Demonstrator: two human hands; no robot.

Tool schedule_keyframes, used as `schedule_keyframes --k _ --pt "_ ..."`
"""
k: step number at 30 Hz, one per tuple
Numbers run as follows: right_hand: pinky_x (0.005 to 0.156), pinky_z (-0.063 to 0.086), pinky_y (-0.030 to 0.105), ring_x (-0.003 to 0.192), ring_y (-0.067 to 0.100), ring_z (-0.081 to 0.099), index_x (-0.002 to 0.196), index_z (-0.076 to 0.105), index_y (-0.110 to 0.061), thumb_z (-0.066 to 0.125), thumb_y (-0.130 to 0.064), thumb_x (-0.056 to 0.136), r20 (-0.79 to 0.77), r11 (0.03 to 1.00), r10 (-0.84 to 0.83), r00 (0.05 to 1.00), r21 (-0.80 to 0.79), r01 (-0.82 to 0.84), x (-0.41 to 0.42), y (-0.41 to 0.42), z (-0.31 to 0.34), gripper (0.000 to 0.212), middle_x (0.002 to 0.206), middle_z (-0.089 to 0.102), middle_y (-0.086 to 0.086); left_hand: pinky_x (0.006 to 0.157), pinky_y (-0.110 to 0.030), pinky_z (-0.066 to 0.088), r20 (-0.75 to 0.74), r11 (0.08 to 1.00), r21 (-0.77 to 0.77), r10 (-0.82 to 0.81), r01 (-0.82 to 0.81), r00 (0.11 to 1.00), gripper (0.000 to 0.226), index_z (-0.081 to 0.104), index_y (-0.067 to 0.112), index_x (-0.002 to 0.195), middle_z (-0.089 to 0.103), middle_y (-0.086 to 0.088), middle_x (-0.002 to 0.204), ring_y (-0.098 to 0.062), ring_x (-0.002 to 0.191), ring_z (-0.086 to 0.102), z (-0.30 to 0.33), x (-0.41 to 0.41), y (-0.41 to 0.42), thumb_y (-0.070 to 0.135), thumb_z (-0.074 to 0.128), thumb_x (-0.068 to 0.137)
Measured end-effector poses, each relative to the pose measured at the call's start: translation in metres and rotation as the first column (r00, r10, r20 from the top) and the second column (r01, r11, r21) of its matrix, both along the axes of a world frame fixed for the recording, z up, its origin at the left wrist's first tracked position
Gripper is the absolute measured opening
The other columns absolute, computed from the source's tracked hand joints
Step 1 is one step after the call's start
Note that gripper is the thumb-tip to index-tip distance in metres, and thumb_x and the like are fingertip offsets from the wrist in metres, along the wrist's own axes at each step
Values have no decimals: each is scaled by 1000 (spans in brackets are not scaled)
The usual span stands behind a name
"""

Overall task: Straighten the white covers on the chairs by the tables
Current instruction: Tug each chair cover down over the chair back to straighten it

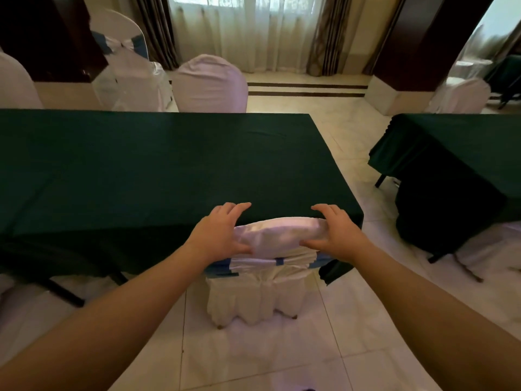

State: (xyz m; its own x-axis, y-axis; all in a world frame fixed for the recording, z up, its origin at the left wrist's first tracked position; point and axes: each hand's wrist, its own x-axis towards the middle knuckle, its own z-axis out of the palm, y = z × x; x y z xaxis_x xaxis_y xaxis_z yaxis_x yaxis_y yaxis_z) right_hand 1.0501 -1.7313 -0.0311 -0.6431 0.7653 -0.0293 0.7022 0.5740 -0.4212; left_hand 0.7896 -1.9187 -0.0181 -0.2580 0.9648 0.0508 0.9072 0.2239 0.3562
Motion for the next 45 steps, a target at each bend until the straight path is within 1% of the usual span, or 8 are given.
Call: schedule_keyframes --k 3,6,11,14,17,25,34,45 --pt "92 49 45 126 19 44 139 28 -49 71 -84 55 19 999 9 1000 41 -10 6 5 0 101 145 41 -8 96 -43 49 -32 999 9 48 -48 998 109 26 37 151 45 4 142 -20 127 43 -2 5 2 69 80 61" --pt "93 49 48 126 23 46 140 33 -45 78 -71 63 112 997 10 994 75 -18 11 13 -1 93 144 42 -4 92 -40 50 -26 994 -6 105 -105 994 101 29 38 148 50 5 137 -19 122 48 -6 12 4 66 80 65" --pt "73 42 33 91 17 51 126 50 -33 75 -53 78 263 996 33 964 70 -53 11 26 -5 57 109 55 -2 83 -37 50 -2 990 -36 137 -137 991 63 53 30 131 59 3 115 -22 103 59 -12 17 3 50 77 77" --pt "71 40 32 86 17 50 122 50 -30 73 -48 84 298 993 35 954 96 -66 7 29 -7 47 98 50 -3 78 -36 49 -24 987 -85 136 -137 990 35 60 28 115 61 2 103 -21 91 59 -12 13 2 40 68 84" --pt "70 41 30 84 17 52 117 50 -29 72 -44 87 259 990 38 965 125 -72 8 27 -11 40 95 50 -4 75 -37 51 -54 988 -105 110 -115 992 23 58 29 107 59 4 96 -20 86 59 -15 8 -4 34 67 86" --pt "72 42 29 84 20 54 102 43 -31 71 -32 90 241 986 73 968 126 -106 6 12 -2 30 94 50 -1 71 -35 46 -113 998 -4 62 -63 992 24 55 29 107 56 5 94 -18 81 56 -17 6 -19 37 68 88" --pt "78 46 29 90 20 56 114 51 -25 72 -30 90 223 982 104 969 133 -136 -11 -16 3 33 102 55 1 73 -36 49 -159 999 33 34 -29 987 28 59 26 111 60 4 94 -19 83 59 -17 -12 -56 40 67 88" --pt "75 53 36 82 19 55 108 51 -29 69 -31 90 143 964 170 975 182 -194 -52 -62 -6 26 93 55 -1 74 -34 49 -183 996 5 91 -92 979 32 59 33 113 60 8 96 -15 84 58 -18 -59 -104 42 71 84"
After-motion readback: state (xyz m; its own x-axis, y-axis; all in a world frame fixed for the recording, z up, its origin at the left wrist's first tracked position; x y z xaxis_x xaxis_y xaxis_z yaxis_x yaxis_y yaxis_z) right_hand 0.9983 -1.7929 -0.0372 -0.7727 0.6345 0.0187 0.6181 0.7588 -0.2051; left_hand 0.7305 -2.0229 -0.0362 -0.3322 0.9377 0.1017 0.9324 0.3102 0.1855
